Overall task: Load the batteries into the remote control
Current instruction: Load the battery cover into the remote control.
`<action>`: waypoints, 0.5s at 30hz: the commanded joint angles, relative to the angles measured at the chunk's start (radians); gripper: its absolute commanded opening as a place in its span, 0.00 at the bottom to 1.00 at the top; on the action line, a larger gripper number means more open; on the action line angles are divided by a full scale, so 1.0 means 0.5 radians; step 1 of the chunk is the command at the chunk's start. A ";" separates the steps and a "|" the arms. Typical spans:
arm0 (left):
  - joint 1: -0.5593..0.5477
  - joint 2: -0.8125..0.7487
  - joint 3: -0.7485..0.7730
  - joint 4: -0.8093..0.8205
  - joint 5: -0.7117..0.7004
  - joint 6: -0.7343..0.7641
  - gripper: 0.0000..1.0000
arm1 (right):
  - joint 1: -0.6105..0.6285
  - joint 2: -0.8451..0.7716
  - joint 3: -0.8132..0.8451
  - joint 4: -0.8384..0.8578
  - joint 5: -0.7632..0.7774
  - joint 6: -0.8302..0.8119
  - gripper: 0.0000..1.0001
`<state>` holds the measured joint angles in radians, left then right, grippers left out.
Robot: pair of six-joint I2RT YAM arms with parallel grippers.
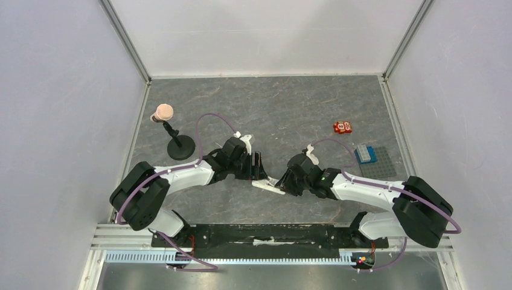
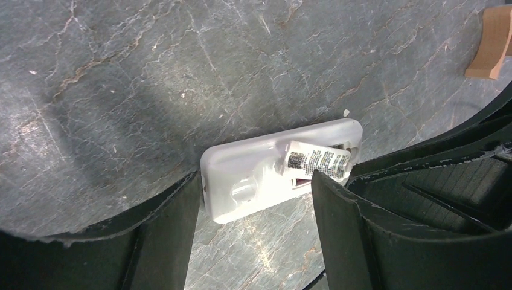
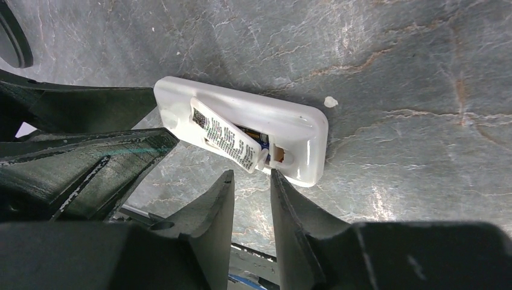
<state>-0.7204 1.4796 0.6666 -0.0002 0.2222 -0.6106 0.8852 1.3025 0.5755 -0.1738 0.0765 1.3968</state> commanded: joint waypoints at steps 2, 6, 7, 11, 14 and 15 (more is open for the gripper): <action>-0.009 0.008 0.000 0.102 0.072 0.088 0.72 | -0.009 -0.014 -0.025 0.047 0.067 0.062 0.30; -0.008 0.009 -0.025 0.108 0.100 0.107 0.71 | -0.009 -0.016 -0.025 0.046 0.090 0.065 0.28; -0.009 0.014 -0.032 0.109 0.104 0.110 0.71 | -0.011 -0.015 -0.023 0.044 0.099 0.067 0.28; -0.010 0.047 -0.040 0.109 0.133 0.114 0.70 | -0.012 -0.019 -0.022 0.045 0.137 0.068 0.26; -0.014 0.074 -0.041 0.108 0.147 0.115 0.69 | -0.018 -0.037 -0.020 0.048 0.180 0.078 0.25; -0.016 0.078 -0.043 0.107 0.148 0.116 0.69 | -0.023 -0.037 -0.019 0.054 0.183 0.076 0.25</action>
<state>-0.7204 1.4979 0.6544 0.0147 0.2562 -0.5823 0.8848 1.3022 0.5690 -0.1703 0.1078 1.4158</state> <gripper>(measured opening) 0.697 0.251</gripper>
